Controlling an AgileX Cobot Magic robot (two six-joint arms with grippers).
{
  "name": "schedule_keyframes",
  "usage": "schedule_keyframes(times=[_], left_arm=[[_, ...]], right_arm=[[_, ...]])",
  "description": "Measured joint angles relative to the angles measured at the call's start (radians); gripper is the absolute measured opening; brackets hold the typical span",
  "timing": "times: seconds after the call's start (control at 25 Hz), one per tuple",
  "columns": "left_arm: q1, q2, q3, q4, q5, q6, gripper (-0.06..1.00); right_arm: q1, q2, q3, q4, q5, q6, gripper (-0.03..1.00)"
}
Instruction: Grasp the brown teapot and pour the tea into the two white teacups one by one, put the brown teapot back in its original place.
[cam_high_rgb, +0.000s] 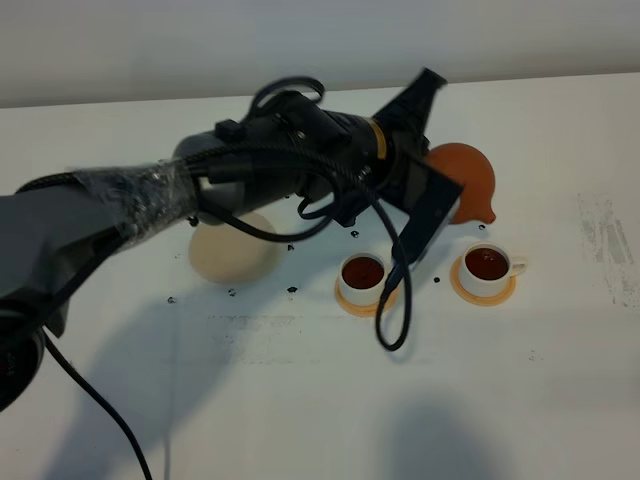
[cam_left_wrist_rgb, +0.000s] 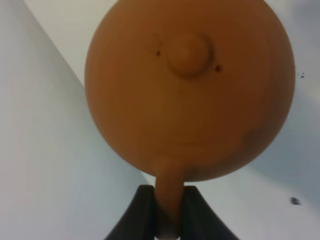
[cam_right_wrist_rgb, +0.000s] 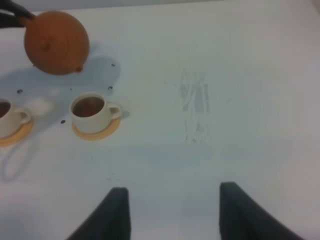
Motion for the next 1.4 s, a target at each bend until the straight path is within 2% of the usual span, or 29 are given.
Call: schedule_keyframes(times=[0.2,0.4,0.6,0.84,1.04,1.4], left_arm=[[0.032,0.000,-0.012,-0.127,0.090,-0.141,0.11],[0.054,0.000,-0.012,-0.210,0.156,-0.371,0.11],[0.067,0.001,-0.039,-0.226,0.213,-0.622,0.11],[0.069,0.030,-0.188,-0.225,0.396,-0.856,0.11],[0.067,0.097,-0.283,-0.221,0.520,-0.954,0.11],[0.049,0.151,-0.293,-0.221,0.542,-1.006,0.11]], right_arm=[[0.000,0.000,0.000,0.000,0.000,0.000,0.42],[0.000,0.000,0.000,0.000,0.000,0.000,0.42],[0.000,0.000,0.000,0.000,0.000,0.000,0.42],[0.000,0.000,0.000,0.000,0.000,0.000,0.42],[0.000,0.000,0.000,0.000,0.000,0.000,0.42],[0.000,0.000,0.000,0.000,-0.001,0.000,0.42]])
